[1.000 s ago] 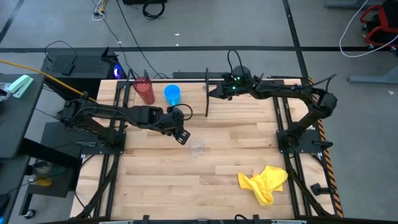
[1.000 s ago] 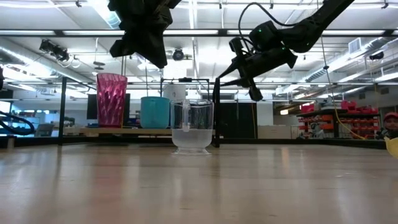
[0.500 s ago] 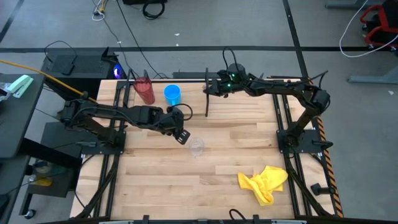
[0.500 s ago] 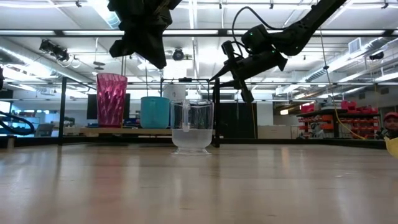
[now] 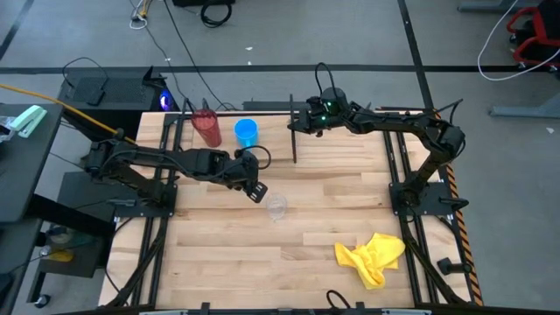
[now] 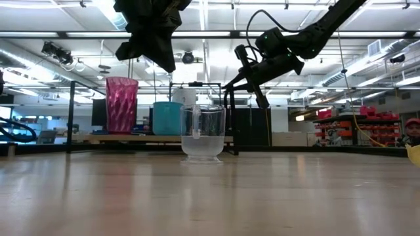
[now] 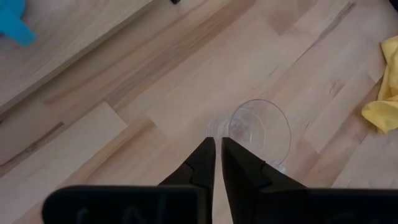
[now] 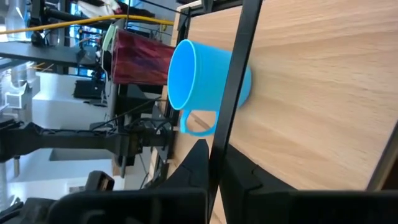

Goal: Stack small to large cups/mugs on shelf
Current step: Adjust the shelf to the middle of the table

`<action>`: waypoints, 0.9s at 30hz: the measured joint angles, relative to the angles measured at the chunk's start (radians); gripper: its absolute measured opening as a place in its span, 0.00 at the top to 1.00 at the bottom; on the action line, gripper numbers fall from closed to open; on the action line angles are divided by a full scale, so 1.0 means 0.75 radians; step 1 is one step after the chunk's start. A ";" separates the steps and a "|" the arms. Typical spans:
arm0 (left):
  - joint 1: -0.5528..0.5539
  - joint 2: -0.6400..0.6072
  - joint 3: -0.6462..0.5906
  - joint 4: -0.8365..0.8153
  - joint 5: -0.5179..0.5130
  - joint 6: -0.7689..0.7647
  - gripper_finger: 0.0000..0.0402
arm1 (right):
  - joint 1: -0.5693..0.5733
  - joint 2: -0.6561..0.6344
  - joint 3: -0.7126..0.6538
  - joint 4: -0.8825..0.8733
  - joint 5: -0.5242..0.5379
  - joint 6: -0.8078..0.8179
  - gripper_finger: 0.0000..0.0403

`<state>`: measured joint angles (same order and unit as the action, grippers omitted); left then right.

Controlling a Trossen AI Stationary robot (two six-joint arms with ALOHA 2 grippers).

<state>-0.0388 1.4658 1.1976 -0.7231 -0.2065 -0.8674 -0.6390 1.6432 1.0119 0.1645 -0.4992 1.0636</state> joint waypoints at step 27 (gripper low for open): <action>0.001 0.000 0.000 0.002 -0.038 0.022 0.94 | -0.017 -0.178 0.002 -0.451 0.130 -0.054 0.96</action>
<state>-0.0383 1.4658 1.1976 -0.7216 -0.2347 -0.8513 -0.6521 1.5101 1.0130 -0.1737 -0.4013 1.0230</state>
